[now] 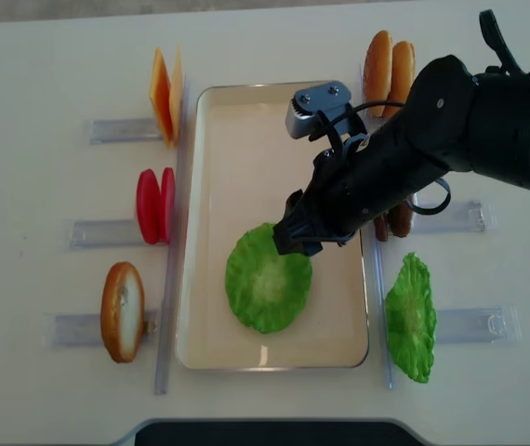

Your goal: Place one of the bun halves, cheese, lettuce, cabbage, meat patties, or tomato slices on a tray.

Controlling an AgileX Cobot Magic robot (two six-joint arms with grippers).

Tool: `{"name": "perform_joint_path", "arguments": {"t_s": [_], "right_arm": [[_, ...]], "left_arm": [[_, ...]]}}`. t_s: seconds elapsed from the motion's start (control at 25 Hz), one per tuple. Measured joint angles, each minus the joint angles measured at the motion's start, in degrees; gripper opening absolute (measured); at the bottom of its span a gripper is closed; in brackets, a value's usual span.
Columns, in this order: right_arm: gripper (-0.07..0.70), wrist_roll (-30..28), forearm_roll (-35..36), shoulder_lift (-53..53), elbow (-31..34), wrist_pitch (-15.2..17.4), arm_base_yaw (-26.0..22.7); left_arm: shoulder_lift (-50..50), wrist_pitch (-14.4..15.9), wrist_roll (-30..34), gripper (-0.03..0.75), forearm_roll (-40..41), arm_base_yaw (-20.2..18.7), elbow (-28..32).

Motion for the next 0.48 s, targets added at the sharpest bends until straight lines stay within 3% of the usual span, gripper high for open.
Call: {"name": "perform_joint_path", "arguments": {"t_s": [0.28, 0.48], "right_arm": [[0.387, 10.2, -12.4, -5.3, 0.0, 0.2, 0.0], [0.387, 20.9, -24.5, -10.6, 0.0, 5.4, 0.0]], "left_arm": [[0.0, 0.0, 0.0, 0.327, 0.0, 0.0, 0.0], [0.0, 0.0, 0.0, 0.327, 0.0, 0.0, 0.0]]}}
